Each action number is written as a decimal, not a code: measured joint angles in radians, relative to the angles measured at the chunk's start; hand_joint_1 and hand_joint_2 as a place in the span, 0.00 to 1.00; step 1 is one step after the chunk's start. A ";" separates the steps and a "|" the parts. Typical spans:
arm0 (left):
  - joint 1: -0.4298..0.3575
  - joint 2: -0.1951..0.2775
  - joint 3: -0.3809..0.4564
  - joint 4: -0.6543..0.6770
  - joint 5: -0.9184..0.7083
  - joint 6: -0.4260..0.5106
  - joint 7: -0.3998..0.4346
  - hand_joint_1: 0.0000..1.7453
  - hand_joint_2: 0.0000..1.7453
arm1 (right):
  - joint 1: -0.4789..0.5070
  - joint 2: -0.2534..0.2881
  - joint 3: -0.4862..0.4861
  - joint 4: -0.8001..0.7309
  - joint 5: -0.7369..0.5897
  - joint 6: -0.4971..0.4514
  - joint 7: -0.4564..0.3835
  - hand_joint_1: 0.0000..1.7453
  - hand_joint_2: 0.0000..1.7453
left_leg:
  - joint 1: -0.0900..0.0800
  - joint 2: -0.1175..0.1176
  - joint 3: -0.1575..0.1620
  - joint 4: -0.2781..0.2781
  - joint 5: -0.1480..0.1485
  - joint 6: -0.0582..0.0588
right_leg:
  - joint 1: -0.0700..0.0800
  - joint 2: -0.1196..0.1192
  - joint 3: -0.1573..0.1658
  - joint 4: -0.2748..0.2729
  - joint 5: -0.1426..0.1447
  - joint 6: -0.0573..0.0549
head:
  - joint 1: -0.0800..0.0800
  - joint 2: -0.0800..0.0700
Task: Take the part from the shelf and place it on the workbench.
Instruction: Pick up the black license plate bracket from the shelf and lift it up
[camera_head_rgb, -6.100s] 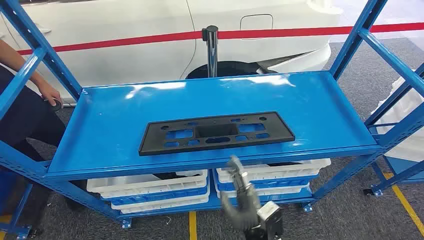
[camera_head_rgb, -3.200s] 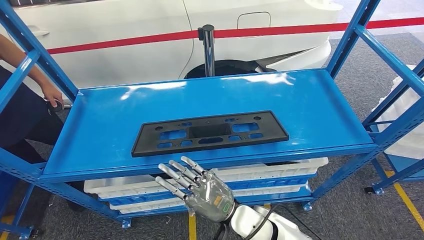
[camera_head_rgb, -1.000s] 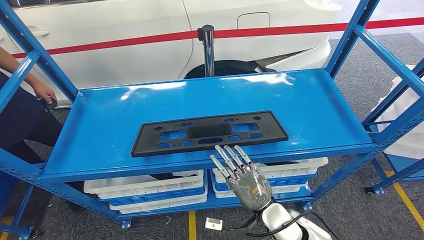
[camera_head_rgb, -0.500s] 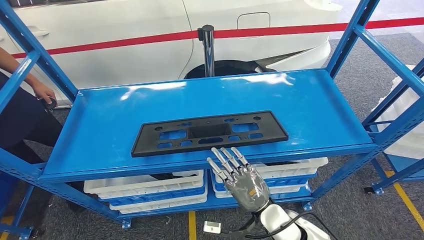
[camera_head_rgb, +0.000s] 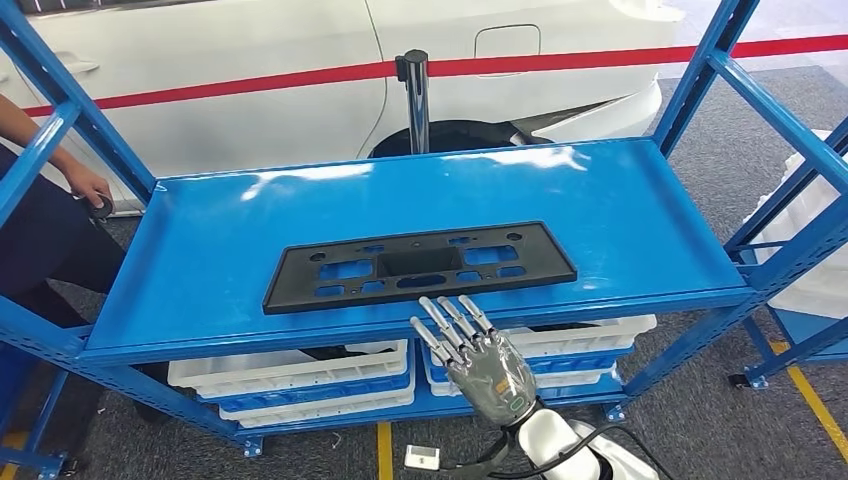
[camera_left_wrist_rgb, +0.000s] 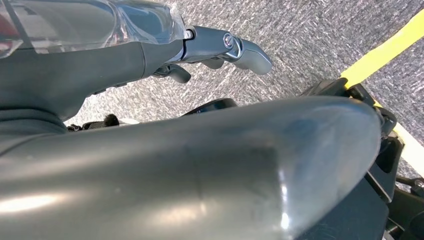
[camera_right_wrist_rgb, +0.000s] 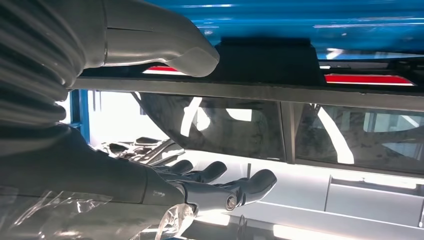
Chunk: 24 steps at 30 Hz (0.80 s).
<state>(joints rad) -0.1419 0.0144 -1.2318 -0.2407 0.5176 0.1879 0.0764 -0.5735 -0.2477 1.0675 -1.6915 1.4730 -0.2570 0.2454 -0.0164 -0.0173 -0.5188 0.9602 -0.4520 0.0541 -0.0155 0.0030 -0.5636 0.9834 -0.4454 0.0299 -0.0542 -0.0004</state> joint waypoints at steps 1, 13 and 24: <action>-0.001 0.000 0.000 0.000 -0.002 0.000 -0.001 0.00 0.00 | -0.002 0.002 0.000 0.000 0.000 0.000 0.000 0.00 1.00 | 0.001 0.000 0.006 -0.010 0.003 0.006 | 0.002 0.000 0.002 -0.005 0.001 0.003 | 0.000 0.000; -0.005 -0.002 -0.001 0.001 -0.014 -0.002 -0.007 0.00 0.00 | -0.001 0.005 0.010 0.003 -0.001 -0.002 -0.004 0.00 1.00 | 0.053 -0.004 0.072 -0.050 -0.028 -0.048 | -0.041 0.008 -0.044 0.022 0.038 0.075 | 0.005 0.000; -0.006 0.000 -0.002 0.002 -0.009 -0.005 -0.010 0.00 0.00 | 0.000 0.008 0.013 0.004 0.000 -0.004 -0.006 0.00 1.00 | 0.033 0.011 -0.174 0.326 -0.118 -0.038 | -0.007 0.012 0.016 0.018 -0.040 -0.012 | -0.003 0.000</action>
<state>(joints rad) -0.1480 0.0140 -1.2333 -0.2392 0.5085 0.1831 0.0659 -0.5740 -0.2397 1.0808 -1.6873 1.4734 -0.2613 0.2395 0.0169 -0.0064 -0.6925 1.2858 -0.5697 0.0162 -0.0223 0.0152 -0.5473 1.0017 -0.4853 0.0184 -0.0567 -0.0008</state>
